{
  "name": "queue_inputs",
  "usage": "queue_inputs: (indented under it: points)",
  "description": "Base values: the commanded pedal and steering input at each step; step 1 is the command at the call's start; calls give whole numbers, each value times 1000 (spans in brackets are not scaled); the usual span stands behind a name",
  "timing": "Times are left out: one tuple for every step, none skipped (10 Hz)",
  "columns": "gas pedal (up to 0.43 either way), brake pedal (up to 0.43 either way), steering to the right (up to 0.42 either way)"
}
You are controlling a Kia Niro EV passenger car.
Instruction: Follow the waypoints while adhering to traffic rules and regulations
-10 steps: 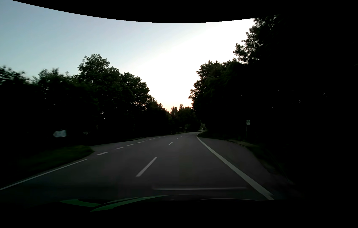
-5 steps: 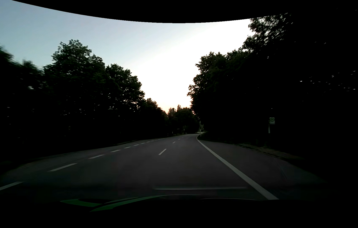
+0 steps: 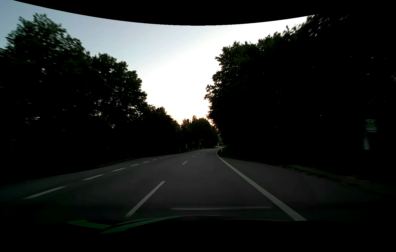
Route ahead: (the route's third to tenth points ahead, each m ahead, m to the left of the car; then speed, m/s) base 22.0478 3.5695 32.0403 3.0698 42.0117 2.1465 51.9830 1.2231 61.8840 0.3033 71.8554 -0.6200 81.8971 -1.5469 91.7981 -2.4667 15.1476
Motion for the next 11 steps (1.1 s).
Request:
queue_inputs:
  points:
    - [488, 0, 9]
    - [488, 0, 9]
    - [488, 0, 9]
    - [488, 0, 9]
    - [488, 0, 9]
    - [488, 0, 8]
    - [488, 0, 7]
    - [488, 0, 5]
    - [488, 0, 5]
    - [488, 0, 4]
    - [488, 0, 4]
